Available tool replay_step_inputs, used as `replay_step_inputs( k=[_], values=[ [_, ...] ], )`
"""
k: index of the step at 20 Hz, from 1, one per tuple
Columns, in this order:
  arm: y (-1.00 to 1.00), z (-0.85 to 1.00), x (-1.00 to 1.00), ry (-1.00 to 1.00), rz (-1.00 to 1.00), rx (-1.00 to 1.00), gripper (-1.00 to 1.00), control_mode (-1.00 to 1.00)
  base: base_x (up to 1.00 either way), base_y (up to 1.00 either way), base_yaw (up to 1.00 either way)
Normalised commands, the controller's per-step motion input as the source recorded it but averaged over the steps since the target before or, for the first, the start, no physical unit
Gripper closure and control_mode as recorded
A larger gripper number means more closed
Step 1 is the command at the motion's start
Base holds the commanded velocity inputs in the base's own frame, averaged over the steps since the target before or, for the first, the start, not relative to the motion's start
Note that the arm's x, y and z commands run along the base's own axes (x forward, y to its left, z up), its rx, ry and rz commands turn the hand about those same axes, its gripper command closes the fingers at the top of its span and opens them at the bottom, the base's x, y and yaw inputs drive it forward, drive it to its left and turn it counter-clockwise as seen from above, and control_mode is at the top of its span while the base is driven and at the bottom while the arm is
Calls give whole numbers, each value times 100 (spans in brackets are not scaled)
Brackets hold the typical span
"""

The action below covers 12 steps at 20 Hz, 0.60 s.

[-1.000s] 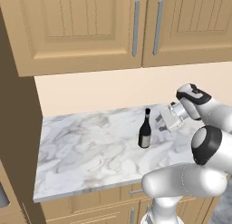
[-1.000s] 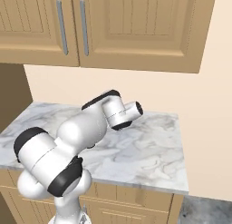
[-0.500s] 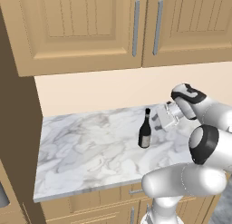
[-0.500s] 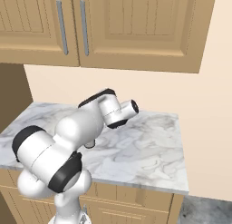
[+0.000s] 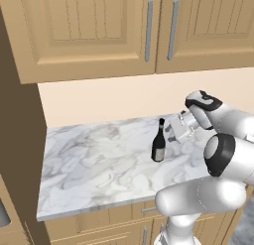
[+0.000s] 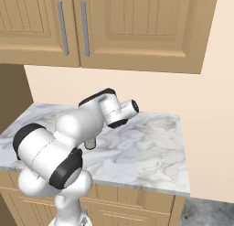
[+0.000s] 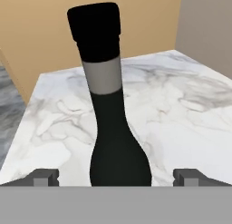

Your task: Place the drinks on the dining counter in a tight cluster.

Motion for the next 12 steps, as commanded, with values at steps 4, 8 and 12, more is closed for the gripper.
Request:
replay_step_inputs(
  k=[4, 8, 12],
  values=[
    [4, -4, 0, 6, 0, 0, -100, -100, 0, 0, 0],
    [1, -7, 2, 6, 0, 0, -100, -100, 0, 0, 0],
    [0, -3, 0, 4, 0, 0, -100, -100, 0, 0, 0]
  ],
)
